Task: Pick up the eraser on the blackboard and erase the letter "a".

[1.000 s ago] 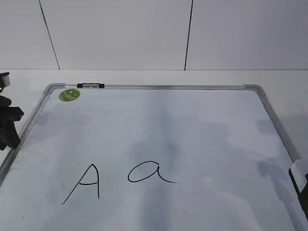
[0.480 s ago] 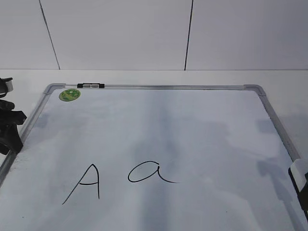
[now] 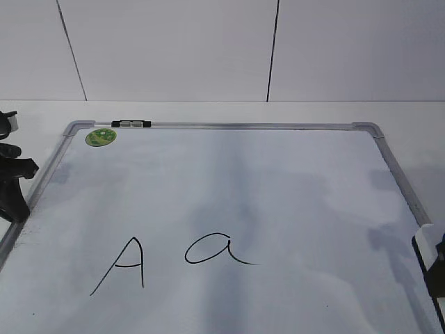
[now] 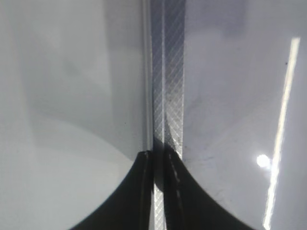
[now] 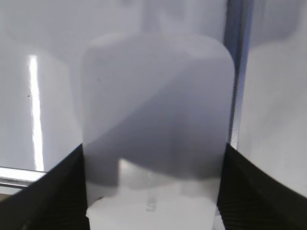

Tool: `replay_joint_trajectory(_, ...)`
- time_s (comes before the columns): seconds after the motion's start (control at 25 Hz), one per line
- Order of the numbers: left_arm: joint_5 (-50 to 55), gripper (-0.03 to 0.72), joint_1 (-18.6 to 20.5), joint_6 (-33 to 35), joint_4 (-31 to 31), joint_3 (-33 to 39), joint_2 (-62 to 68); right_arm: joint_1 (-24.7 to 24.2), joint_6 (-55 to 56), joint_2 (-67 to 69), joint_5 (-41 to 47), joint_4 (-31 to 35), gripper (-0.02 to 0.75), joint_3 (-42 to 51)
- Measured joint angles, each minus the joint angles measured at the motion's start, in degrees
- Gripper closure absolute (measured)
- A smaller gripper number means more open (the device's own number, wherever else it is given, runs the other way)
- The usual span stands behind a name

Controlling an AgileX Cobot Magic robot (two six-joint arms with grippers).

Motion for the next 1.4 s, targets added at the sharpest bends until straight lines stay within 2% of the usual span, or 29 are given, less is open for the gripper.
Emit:
replay_joint_trajectory(0.32,0.0,0.664,0.0,-0.07,-0.13,0.0,0.0,0.0,-3.55,0.0,0.7,3.03,0.167,-0.15)
replay_joint_trajectory(0.56,0.0,0.664,0.0,-0.07,-0.13,0.0,0.0,0.85,-4.74,4.34,2.78,3.03,0.167,-6.63)
replay_joint_trajectory(0.68,0.0,0.664,0.0,-0.07,-0.13,0.0,0.0,3.59,-4.81,8.54,3.71,2.92,0.167,-10.78)
replay_joint_trajectory(1.12,0.0,0.662,0.0,-0.07,-0.13,0.0,0.0,20.06,-2.88,28.9,1.66,0.18,0.167,-26.86)
replay_joint_trajectory(1.4,0.0,0.659,0.0,-0.07,-0.13,0.0,0.0,24.43,-2.79,39.02,-0.83,-0.1,0.167,-34.39)
